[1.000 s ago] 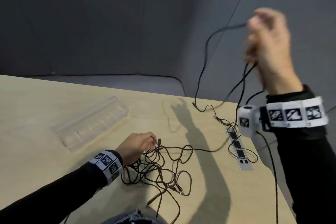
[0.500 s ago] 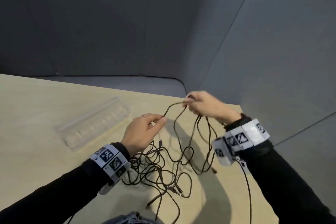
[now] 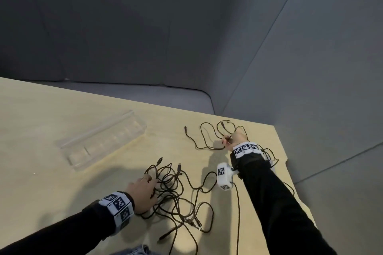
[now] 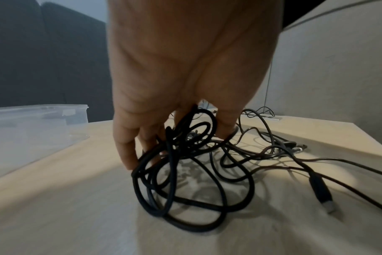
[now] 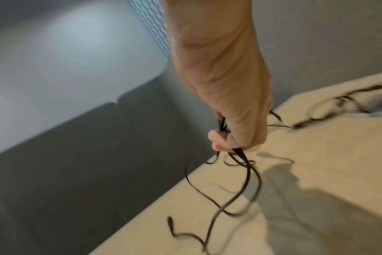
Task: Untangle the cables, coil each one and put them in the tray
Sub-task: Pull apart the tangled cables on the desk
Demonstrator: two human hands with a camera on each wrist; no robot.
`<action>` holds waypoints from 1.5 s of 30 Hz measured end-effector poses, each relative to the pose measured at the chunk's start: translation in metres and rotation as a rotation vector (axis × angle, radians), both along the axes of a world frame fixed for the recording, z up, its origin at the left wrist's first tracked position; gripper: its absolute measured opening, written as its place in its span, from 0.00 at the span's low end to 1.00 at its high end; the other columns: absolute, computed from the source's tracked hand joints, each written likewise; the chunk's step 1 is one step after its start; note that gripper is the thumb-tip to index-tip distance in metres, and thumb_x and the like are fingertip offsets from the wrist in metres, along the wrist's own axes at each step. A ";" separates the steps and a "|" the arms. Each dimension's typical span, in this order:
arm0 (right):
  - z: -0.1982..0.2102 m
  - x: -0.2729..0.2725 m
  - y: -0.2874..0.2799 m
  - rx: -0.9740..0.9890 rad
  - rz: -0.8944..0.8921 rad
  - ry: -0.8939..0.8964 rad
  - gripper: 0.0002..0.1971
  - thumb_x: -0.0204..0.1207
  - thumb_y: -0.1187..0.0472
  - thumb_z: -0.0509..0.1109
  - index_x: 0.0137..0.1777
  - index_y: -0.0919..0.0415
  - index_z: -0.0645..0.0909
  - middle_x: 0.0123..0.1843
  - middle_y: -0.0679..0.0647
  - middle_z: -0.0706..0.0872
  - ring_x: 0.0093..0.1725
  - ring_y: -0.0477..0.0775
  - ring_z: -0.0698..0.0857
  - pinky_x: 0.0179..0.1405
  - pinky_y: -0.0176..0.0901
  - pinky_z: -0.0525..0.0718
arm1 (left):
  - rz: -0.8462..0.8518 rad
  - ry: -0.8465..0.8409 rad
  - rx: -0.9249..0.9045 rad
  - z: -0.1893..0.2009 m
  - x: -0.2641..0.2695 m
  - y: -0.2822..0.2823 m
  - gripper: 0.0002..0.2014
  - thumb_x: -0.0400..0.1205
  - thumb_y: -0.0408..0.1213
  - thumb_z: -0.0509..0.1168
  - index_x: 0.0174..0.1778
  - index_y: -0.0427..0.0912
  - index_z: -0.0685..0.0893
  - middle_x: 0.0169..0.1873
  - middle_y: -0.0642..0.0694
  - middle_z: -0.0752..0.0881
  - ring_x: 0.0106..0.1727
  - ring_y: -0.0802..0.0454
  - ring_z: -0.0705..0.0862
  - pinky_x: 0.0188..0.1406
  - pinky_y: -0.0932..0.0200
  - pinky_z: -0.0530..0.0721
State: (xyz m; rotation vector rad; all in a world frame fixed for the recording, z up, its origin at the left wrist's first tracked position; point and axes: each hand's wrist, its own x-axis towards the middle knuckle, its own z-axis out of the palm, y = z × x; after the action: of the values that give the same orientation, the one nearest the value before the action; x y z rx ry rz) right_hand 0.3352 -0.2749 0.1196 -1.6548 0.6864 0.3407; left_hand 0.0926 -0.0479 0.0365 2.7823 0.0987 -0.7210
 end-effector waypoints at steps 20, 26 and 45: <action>-0.097 -0.121 -0.014 -0.955 1.427 -0.160 0.27 0.74 0.65 0.68 0.74 0.51 0.74 0.79 0.63 0.63 0.76 0.69 0.65 0.75 0.54 0.69 | -0.043 0.004 -0.061 0.001 0.000 0.008 0.23 0.79 0.47 0.65 0.70 0.50 0.74 0.72 0.48 0.68 0.70 0.46 0.73 0.66 0.52 0.76; -0.077 -0.131 -0.025 -1.039 1.412 -0.136 0.06 0.72 0.70 0.64 0.42 0.60 0.80 0.47 0.61 0.86 0.51 0.61 0.84 0.44 0.42 0.76 | 0.032 0.055 0.004 0.004 -0.003 0.024 0.21 0.79 0.47 0.66 0.68 0.46 0.75 0.69 0.44 0.71 0.65 0.43 0.77 0.63 0.52 0.78; 0.077 -0.184 0.013 0.204 0.489 -0.448 0.14 0.85 0.65 0.57 0.37 0.60 0.76 0.33 0.51 0.78 0.38 0.46 0.81 0.37 0.35 0.75 | -0.129 -0.486 -0.564 0.072 0.019 -0.052 0.08 0.88 0.43 0.49 0.55 0.45 0.71 0.50 0.47 0.81 0.47 0.53 0.77 0.46 0.58 0.73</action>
State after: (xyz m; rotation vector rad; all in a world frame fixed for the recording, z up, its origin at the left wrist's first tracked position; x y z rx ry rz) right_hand 0.1510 -0.2615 0.1967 -1.6121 -0.0934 0.3546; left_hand 0.1117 -0.1001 0.1088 2.3396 -0.3290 -0.0539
